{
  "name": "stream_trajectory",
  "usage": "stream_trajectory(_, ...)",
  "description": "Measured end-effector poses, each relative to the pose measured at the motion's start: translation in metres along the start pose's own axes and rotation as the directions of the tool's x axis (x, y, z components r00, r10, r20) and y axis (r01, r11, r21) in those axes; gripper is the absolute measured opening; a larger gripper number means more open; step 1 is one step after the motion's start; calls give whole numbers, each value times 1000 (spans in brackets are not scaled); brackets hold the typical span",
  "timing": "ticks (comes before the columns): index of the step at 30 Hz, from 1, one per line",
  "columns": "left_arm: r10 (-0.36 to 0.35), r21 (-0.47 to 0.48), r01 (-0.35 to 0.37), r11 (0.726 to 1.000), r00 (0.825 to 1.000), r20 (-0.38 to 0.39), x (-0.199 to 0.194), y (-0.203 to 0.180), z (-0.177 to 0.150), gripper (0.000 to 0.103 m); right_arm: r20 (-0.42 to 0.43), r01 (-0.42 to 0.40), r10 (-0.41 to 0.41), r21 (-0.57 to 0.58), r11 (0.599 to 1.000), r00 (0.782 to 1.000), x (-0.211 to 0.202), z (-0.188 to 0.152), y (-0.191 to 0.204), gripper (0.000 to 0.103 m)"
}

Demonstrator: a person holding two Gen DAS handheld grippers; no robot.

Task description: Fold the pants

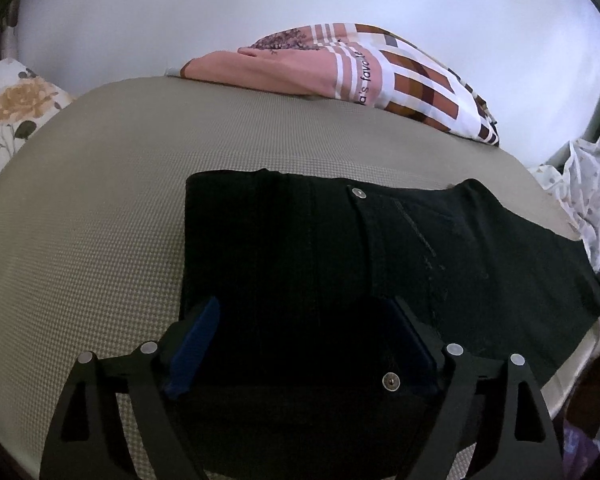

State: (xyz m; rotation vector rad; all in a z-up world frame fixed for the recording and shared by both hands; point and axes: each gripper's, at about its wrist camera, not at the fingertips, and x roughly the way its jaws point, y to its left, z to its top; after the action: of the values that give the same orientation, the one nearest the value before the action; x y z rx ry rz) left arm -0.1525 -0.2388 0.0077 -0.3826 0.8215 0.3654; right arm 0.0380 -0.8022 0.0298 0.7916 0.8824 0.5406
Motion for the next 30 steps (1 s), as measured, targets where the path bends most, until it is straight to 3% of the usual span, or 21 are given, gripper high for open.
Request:
stream_trajectory(3, 2, -2, -2, 1000, 1000, 8, -2, 0, -3, 86, 147, -44, 9, 235, 971, 989, -79, 4, -72, 53)
stream_trajectory(7, 0, -3, 0, 1000, 1000, 23, -2, -1, -4, 87, 213, -53, -10, 288, 956, 977, -123, 0, -105, 53)
stream_trajectory(13, 18, 27, -18, 999, 1000, 14, 0, -7, -4, 92, 243, -221, 147, 315, 923, 959, -112, -7, -108, 53)
stream_trajectory(18, 31, 42, -32, 999, 999, 9, 3, -10, -4, 93, 201, -164, 99, 339, 926, 975, -97, -6, -118, 53)
stream_trajectory(20, 35, 43, -36, 998, 999, 8, 3, -11, -4, 93, 183, -122, 59, 359, 925, 981, -94, -5, -122, 48)
stream_trajectory(25, 39, 48, -40, 998, 999, 8, 3, -12, -4, 94, 175, -116, 56, 353, 928, 983, -93, -2, -125, 47)
stream_trajectory(27, 41, 49, -41, 998, 999, 7, 3, -11, -5, 94, 164, -101, 45, 358, 928, 986, -90, 0, -125, 29)
stream_trajectory(28, 42, 50, -42, 998, 999, 6, 3, -11, -5, 94, 141, -62, 12, 350, 935, 990, -89, 0, -123, 8)
stream_trajectory(30, 44, 52, -45, 998, 999, 5, 4, -11, -5, 94, 109, 2, -43, 353, 936, 993, -83, -1, -125, 5)
